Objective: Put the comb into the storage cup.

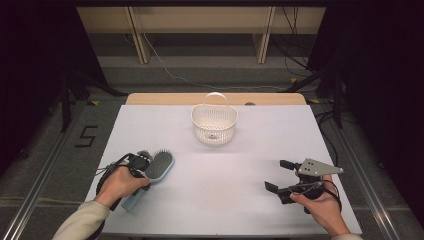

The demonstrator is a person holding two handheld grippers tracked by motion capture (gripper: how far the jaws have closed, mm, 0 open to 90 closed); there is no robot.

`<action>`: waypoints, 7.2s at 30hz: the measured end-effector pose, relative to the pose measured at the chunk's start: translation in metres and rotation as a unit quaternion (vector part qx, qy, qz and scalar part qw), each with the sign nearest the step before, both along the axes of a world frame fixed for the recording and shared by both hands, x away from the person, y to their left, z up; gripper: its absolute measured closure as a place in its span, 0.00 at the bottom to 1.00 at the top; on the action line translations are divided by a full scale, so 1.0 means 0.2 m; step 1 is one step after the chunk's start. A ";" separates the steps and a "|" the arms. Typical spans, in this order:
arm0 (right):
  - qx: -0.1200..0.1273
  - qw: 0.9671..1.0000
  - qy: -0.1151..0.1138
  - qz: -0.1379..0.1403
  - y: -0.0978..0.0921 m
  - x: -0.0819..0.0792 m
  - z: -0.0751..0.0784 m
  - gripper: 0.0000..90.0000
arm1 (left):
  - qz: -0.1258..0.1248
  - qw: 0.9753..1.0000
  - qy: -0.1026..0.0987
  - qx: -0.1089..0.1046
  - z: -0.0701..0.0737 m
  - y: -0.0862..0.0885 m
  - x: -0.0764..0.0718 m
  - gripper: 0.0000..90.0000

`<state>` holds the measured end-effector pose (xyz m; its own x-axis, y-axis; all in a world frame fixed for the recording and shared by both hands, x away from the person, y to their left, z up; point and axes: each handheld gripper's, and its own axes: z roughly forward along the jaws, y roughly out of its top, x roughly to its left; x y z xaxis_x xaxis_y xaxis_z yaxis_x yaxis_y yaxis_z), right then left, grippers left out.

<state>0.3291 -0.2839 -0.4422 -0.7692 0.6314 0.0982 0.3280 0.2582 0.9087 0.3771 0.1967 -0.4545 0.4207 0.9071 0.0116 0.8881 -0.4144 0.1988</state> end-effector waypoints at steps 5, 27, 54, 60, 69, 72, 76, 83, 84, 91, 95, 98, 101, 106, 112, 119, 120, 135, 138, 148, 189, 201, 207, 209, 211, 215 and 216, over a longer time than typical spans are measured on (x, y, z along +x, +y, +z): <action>0.000 1.000 0.000 -0.001 0.00 0.00 0.00 0.06 | 0.001 1.000 -0.005 -0.003 0.01 0.00 0.00 0.77; 0.000 1.000 0.001 -0.001 0.00 0.00 0.00 0.06 | 0.000 0.999 -0.047 -0.016 0.04 -0.01 -0.02 0.77; 0.000 1.000 -0.001 -0.001 0.00 0.00 0.00 0.06 | -0.024 0.988 -0.146 -0.053 0.10 -0.05 -0.07 0.77; 0.000 1.000 -0.002 -0.001 0.00 0.00 0.00 0.06 | -0.029 0.981 -0.183 -0.064 0.12 -0.06 -0.08 0.77; 0.000 1.000 0.000 -0.001 0.00 0.00 0.00 0.06 | -0.036 0.973 -0.214 -0.078 0.13 -0.07 -0.09 0.77; 0.000 1.000 -0.001 0.000 0.00 0.00 0.00 0.06 | -0.041 0.970 -0.224 -0.080 0.14 -0.07 -0.10 0.77; 0.000 1.000 0.000 -0.001 0.00 0.00 0.00 0.06 | -0.044 0.968 -0.230 -0.086 0.14 -0.07 -0.10 0.77; -0.001 1.000 -0.001 -0.001 0.00 0.00 0.00 0.06 | -0.039 0.961 -0.256 -0.094 0.16 -0.07 -0.11 0.77; -0.001 1.000 0.000 -0.001 0.00 0.00 0.00 0.06 | -0.039 0.961 -0.258 -0.095 0.16 -0.07 -0.11 0.77; -0.001 1.000 0.000 -0.001 0.00 0.00 0.00 0.06 | -0.034 0.955 -0.273 -0.107 0.17 -0.07 -0.11 0.77; 0.000 1.000 0.000 -0.001 0.00 0.00 0.00 0.06 | -0.031 0.952 -0.281 -0.115 0.17 -0.07 -0.11 0.77; 0.000 1.000 -0.001 -0.001 0.00 0.00 0.00 0.06 | -0.027 0.950 -0.286 -0.122 0.17 -0.07 -0.11 0.77; 0.001 1.000 0.000 0.000 0.00 0.00 0.00 0.06 | -0.028 0.949 -0.289 -0.125 0.18 -0.07 -0.12 0.77; 0.000 1.000 -0.003 0.000 0.00 0.00 0.00 0.06 | -0.025 0.946 -0.295 -0.135 0.18 -0.07 -0.12 0.77; 0.000 1.000 -0.002 0.000 0.00 0.00 0.00 0.06 | -0.021 0.943 -0.302 -0.139 0.19 -0.07 -0.12 0.77; 0.000 1.000 -0.001 0.000 0.00 0.00 0.00 0.06 | -0.018 0.940 -0.311 -0.142 0.19 -0.07 -0.12 0.77; 0.000 1.000 -0.001 0.000 0.00 0.00 0.00 0.06 | -0.018 0.940 -0.311 -0.142 0.19 -0.07 -0.12 0.77; 0.000 1.000 -0.001 0.000 0.00 0.00 0.00 0.06 | -0.014 0.932 -0.331 -0.148 0.21 -0.06 -0.12 0.77; -0.001 1.000 -0.001 0.000 0.00 0.00 0.00 0.06 | -0.013 0.931 -0.334 -0.149 0.21 -0.06 -0.13 0.77; 0.000 1.000 -0.001 0.000 0.00 0.00 0.00 0.06 | -0.011 0.925 -0.348 -0.153 0.22 -0.06 -0.13 0.77; 0.007 1.000 -0.002 -0.001 0.01 0.01 0.00 0.06 | -0.015 0.908 -0.382 -0.169 0.26 -0.08 -0.15 0.77; 0.015 1.000 0.000 -0.001 0.01 0.01 0.00 0.06 | -0.020 0.903 -0.390 -0.180 0.28 -0.11 -0.15 0.77; 0.022 1.000 0.003 0.000 0.02 0.01 0.00 0.06 | -0.022 0.902 -0.391 -0.184 0.29 -0.12 -0.16 0.77; 0.027 1.000 0.006 0.000 0.02 0.01 0.00 0.06 | -0.024 0.901 -0.391 -0.186 0.29 -0.13 -0.16 0.77; 0.030 1.000 0.007 -0.002 0.03 0.02 0.00 0.06 | -0.025 0.900 -0.393 -0.188 0.29 -0.14 -0.16 0.77; 0.030 1.000 0.007 0.000 0.04 0.02 0.00 0.06 | -0.026 0.898 -0.396 -0.192 0.30 -0.15 -0.16 0.77; 0.031 0.999 0.008 0.000 0.04 0.02 0.00 0.06 | -0.027 0.897 -0.396 -0.193 0.30 -0.15 -0.16 0.77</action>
<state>0.3336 -0.2755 -0.4417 -0.7676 0.6233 0.1492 0.3428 0.2026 0.9173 0.3461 0.1670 -0.3951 0.4619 0.8868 0.0164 0.3855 -0.2174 0.8967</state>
